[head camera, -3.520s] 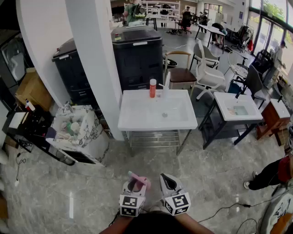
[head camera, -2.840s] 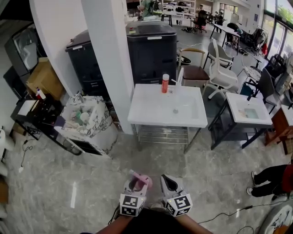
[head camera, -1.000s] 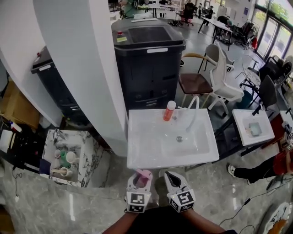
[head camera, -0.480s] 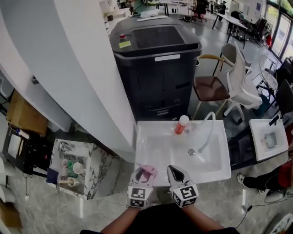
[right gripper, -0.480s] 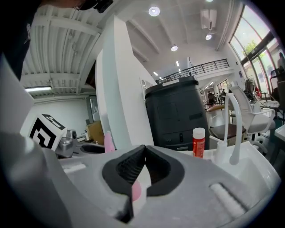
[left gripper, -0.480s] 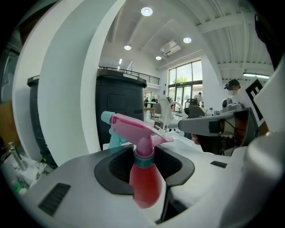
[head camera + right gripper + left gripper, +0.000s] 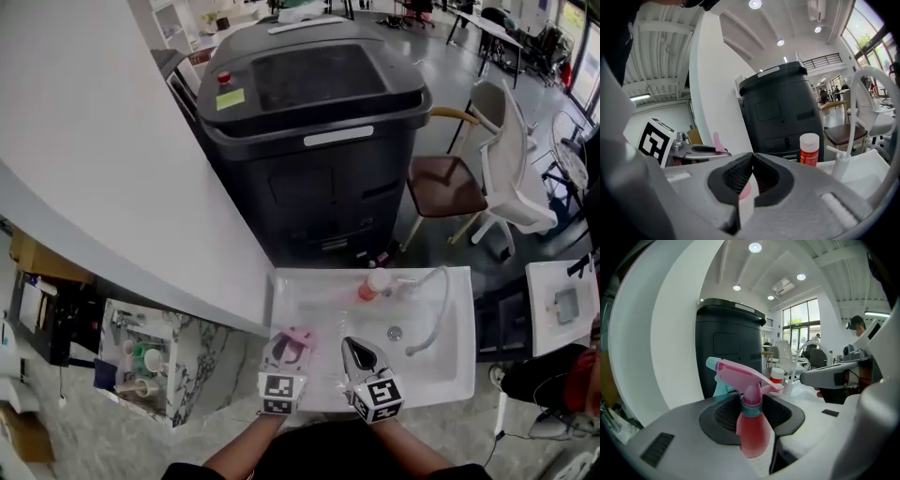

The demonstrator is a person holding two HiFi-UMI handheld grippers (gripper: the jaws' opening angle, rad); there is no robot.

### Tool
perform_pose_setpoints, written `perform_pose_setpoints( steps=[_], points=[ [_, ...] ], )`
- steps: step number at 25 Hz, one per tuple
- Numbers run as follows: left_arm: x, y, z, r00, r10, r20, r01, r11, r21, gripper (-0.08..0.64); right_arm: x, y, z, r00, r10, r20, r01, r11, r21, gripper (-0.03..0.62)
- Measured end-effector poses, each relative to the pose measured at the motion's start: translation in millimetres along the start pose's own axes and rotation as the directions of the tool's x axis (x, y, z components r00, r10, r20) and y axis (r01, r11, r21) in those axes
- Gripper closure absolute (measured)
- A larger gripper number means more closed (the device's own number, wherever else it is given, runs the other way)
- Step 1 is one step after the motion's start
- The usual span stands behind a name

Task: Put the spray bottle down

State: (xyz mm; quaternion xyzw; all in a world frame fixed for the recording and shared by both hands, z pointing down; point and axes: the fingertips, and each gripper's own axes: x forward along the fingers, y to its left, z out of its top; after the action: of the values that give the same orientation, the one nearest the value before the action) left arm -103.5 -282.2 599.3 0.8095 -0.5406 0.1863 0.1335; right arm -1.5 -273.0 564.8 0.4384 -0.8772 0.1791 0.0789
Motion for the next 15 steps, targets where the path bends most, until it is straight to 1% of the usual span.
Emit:
perform_pose_setpoints(
  steps=[4,10,15],
  points=[
    [41.5,21.5,7.3,0.999,0.033,-0.002,-0.033,0.999,0.002,0.405,21.9,-13.4,-1.0,0.999,0.045,-0.023,-0.045,0.999,-0.005,0.594],
    [94.7,41.0,15.8,0.999,0.05,0.004,-0.05,0.999,0.009,0.405,51.6,-41.2,-14.0,0.994,0.043,-0.098,-0.044,0.999,-0.007,0.594],
    [127.4,63.1,7.9,0.998,0.066,0.01,-0.066,0.998,-0.009,0.405,72.7,-43.4,-22.1,0.991,0.074,-0.113,-0.075,0.997,0.0,0.594]
  ],
)
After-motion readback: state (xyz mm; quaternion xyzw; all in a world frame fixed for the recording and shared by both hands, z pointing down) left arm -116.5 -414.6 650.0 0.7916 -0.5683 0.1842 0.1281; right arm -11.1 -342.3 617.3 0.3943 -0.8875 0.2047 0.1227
